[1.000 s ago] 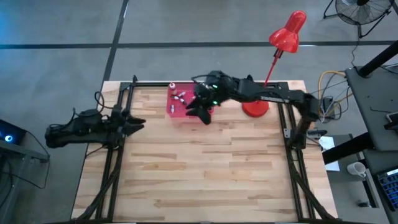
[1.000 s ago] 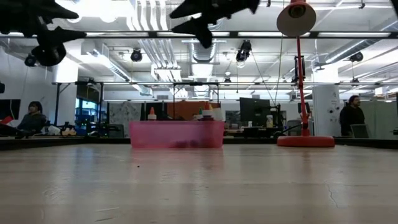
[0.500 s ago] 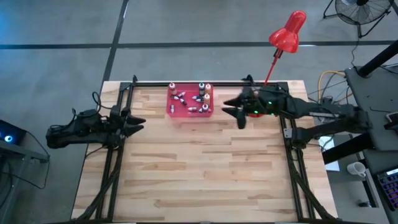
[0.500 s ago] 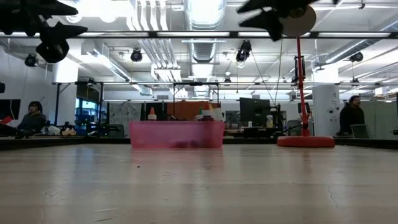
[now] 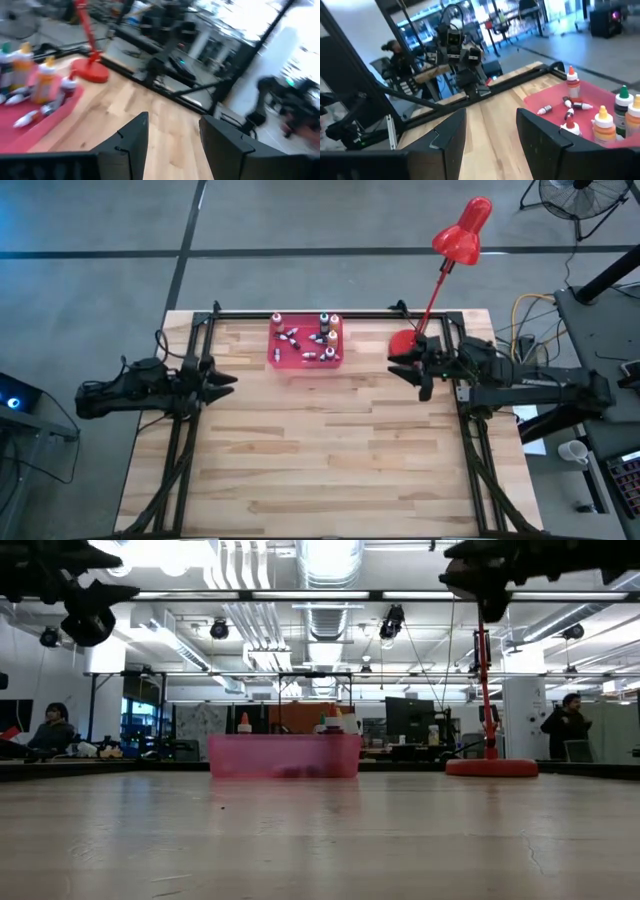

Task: Pick & Place food coloring
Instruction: Return to Home Position

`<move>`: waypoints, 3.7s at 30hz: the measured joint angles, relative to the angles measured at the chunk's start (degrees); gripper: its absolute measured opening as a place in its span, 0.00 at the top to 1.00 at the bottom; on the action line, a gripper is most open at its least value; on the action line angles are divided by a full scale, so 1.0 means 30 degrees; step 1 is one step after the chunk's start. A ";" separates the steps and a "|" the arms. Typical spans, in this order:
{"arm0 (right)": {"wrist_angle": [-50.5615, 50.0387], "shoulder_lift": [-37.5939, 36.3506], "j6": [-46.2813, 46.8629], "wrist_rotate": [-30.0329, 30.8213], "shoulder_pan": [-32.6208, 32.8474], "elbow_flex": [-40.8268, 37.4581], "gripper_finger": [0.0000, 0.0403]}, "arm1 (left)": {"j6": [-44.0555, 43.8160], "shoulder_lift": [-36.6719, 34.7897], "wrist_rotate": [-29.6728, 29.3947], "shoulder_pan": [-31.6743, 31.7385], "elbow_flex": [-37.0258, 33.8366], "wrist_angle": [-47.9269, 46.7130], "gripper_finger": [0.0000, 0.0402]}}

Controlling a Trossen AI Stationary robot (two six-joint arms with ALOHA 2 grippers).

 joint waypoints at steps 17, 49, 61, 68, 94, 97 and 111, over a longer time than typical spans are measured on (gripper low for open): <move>0.5929 -0.4272 0.3215 0.0007 0.0001 -0.8490 0.59 | 0.2401 0.0044 0.3141 -0.0007 -0.0109 0.0370 0.63; -0.1446 -1.2902 0.3207 0.0788 0.3027 -0.9557 0.59 | 0.2306 -0.0787 0.1581 0.2489 -0.6098 0.7392 0.63; -0.1485 -1.2901 0.3207 0.0699 0.4132 -0.9557 0.59 | 0.2292 -0.0787 0.1611 0.2207 -0.6113 0.7368 0.63; -0.1485 -1.2901 0.3207 0.0699 0.4132 -0.9557 0.59 | 0.2298 -0.0787 0.1589 0.2208 -0.6120 0.7342 0.63; -0.1474 -1.2833 0.3207 0.0692 0.4132 -0.9557 0.59 | 0.2306 -0.0612 0.1597 0.2368 -0.6120 0.7357 0.63; -0.1477 -1.2697 0.3207 0.0692 0.4132 -0.9557 0.59 | 0.2306 -0.0582 0.1597 0.2368 -0.6098 0.7351 0.63; -0.1477 -1.2704 0.3207 0.0692 0.4132 -0.9557 0.59 | 0.2306 -0.0459 0.1597 0.2368 -0.6084 0.7357 0.63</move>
